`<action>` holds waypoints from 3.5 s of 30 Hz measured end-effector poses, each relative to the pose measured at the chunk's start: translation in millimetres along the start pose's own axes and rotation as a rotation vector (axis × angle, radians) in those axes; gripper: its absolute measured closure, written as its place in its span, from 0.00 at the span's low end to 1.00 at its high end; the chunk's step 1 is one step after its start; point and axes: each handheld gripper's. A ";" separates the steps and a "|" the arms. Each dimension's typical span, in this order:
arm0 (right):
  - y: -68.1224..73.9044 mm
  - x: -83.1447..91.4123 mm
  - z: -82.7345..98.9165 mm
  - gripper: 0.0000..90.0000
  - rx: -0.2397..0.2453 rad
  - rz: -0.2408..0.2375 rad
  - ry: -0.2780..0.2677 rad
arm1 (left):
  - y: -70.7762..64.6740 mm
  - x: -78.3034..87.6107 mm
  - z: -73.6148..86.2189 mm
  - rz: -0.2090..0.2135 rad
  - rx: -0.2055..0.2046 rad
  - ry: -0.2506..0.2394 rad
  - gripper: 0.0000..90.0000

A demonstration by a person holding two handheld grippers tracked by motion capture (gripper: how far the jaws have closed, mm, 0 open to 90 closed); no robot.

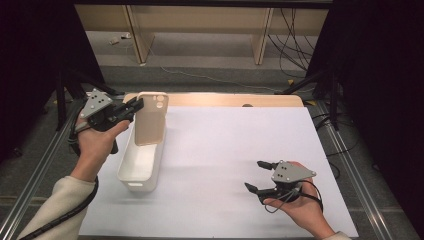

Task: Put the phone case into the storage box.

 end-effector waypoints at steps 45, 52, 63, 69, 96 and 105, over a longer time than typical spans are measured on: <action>0.0 -0.8 0.1 0.26 -0.003 -0.003 0.000 | 14.9 -5.4 6.8 -0.022 -0.008 0.018 0.91; -0.3 -0.6 0.1 0.26 -0.002 -0.002 -0.002 | 17.3 -6.5 6.5 -0.026 -0.009 0.016 0.91; 0.3 -0.9 0.1 0.26 -0.005 -0.005 0.001 | 21.6 -8.8 7.8 -0.030 -0.009 0.016 0.91; 0.0 -0.9 0.4 0.26 -0.004 -0.006 0.001 | 24.4 -10.5 7.6 -0.032 -0.012 0.015 0.91; -0.2 -1.1 0.4 0.26 -0.004 -0.006 -0.001 | 32.5 -20.7 9.0 -0.050 -0.014 0.031 0.91; -0.2 -1.3 0.3 0.26 -0.003 -0.007 -0.001 | 36.4 -22.6 9.9 -0.057 -0.021 0.034 0.91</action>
Point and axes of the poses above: each handheld gripper's, and its own axes: x roughly backward along the jaws, z roughly out of its underside, y roughly to its left, and after that the axes turned 7 degrees about -x, right-handed
